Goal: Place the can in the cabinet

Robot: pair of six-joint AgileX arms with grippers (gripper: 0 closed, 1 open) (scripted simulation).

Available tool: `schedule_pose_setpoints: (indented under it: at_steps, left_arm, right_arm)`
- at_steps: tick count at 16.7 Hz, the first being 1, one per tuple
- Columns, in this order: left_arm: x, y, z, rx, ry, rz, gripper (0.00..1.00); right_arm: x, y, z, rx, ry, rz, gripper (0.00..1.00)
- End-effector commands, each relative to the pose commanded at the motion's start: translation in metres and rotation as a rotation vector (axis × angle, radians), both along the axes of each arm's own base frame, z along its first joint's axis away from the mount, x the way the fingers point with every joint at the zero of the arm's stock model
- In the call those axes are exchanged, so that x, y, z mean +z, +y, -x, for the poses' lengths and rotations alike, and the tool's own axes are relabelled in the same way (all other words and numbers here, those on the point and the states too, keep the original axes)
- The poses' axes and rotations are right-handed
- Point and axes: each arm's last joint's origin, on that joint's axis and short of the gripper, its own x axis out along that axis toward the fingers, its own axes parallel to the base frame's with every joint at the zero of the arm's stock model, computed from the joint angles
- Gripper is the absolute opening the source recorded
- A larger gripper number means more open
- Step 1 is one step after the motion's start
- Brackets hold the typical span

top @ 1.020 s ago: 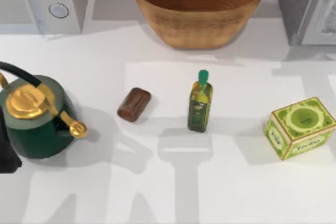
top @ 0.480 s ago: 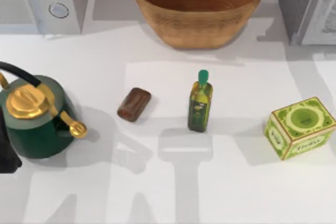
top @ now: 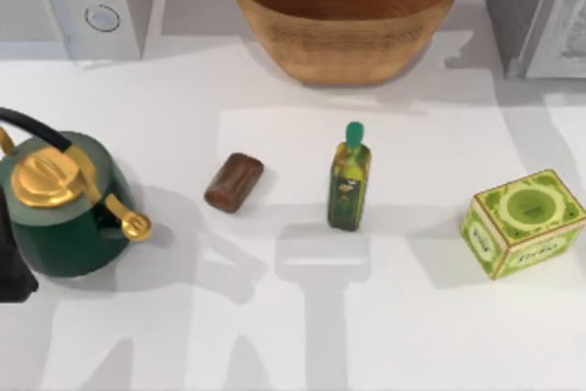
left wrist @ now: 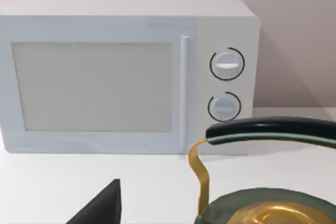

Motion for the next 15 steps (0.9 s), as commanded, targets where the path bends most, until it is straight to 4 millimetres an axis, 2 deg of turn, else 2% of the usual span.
schedule_pose_setpoints:
  at_steps: [2, 5, 8, 12, 15]
  left_arm:
    - [0.0, 0.0, 0.0, 0.0, 0.0, 0.0, 1.0]
    - [0.0, 0.0, 0.0, 0.0, 0.0, 0.0, 1.0]
    - [0.0, 0.0, 0.0, 0.0, 0.0, 0.0, 1.0]
    - [0.0, 0.0, 0.0, 0.0, 0.0, 0.0, 1.0]
    - [0.0, 0.0, 0.0, 0.0, 0.0, 0.0, 1.0]
  right_arm:
    - [-0.001, 0.003, -0.02, 0.006, 0.038, 0.022, 0.0]
    - [-0.001, 0.011, -0.063, 0.024, 0.09, 0.042, 0.0]
    - [0.01, 0.014, -0.096, 0.038, 0.069, 0.031, 0.0]
    - [0.025, 0.008, -0.121, 0.027, -0.004, -0.001, 0.0]
    - [0.022, 0.0, -0.136, 0.007, -0.02, -0.013, 0.0]
